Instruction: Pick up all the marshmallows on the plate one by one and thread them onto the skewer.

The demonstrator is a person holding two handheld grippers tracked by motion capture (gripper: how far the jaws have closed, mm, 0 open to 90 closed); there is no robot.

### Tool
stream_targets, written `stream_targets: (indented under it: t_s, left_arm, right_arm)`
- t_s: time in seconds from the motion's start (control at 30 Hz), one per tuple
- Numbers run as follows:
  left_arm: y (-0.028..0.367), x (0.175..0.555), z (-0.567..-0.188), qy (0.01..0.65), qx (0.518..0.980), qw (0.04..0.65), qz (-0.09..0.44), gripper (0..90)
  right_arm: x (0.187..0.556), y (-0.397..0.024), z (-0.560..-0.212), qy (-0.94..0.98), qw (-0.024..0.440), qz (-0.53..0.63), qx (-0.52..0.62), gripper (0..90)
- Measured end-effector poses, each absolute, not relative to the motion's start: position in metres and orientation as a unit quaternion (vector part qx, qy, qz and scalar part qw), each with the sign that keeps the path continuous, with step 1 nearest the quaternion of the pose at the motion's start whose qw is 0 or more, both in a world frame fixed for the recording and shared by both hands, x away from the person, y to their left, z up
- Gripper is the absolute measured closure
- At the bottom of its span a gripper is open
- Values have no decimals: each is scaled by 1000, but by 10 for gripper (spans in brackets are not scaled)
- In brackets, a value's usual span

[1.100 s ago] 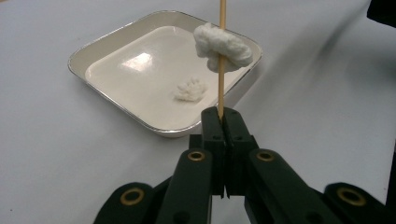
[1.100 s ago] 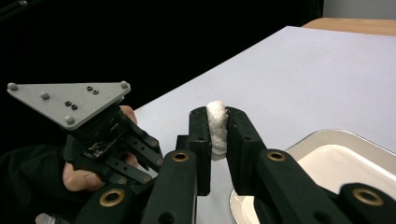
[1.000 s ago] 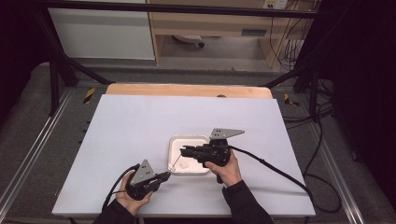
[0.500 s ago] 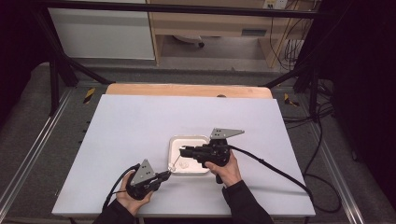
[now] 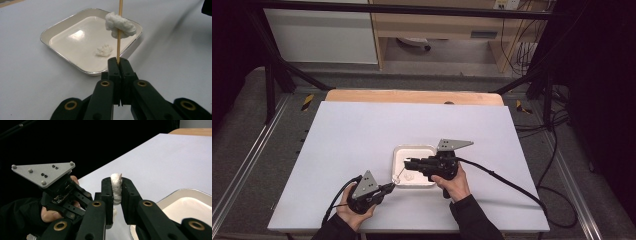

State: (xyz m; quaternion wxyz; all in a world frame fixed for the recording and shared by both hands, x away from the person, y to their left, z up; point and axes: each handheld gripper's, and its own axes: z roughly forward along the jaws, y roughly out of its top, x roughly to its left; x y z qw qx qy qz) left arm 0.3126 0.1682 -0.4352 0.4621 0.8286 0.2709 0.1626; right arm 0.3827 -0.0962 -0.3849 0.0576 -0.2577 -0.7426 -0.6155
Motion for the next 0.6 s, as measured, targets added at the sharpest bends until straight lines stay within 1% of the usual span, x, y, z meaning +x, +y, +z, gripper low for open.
stream_targets:
  t_s: [0.43, 0.47, 0.5, 0.53, 0.57, 0.6]
  left_arm:
    - [168, 312, -435, 269, 830, 462, 159, 895]
    - [168, 312, -434, 265, 822, 479, 157, 895]
    - [168, 312, -427, 264, 808, 506, 148, 895]
    - [163, 309, -421, 256, 824, 468, 192, 895]
    - [162, 308, -424, 252, 824, 463, 209, 896]
    - [164, 309, -428, 268, 818, 474, 188, 895]
  right_arm:
    - [383, -95, -390, -748, 56, -608, -261, 821]
    - [383, -94, -391, -748, 56, -607, -261, 821]
    - [382, -92, -393, -758, 66, -594, -260, 820]
    - [380, -83, -401, -786, 68, -563, -246, 818]
    - [377, -78, -409, -778, 63, -571, -254, 819]
    - [377, -78, -411, -774, 63, -577, -252, 819]
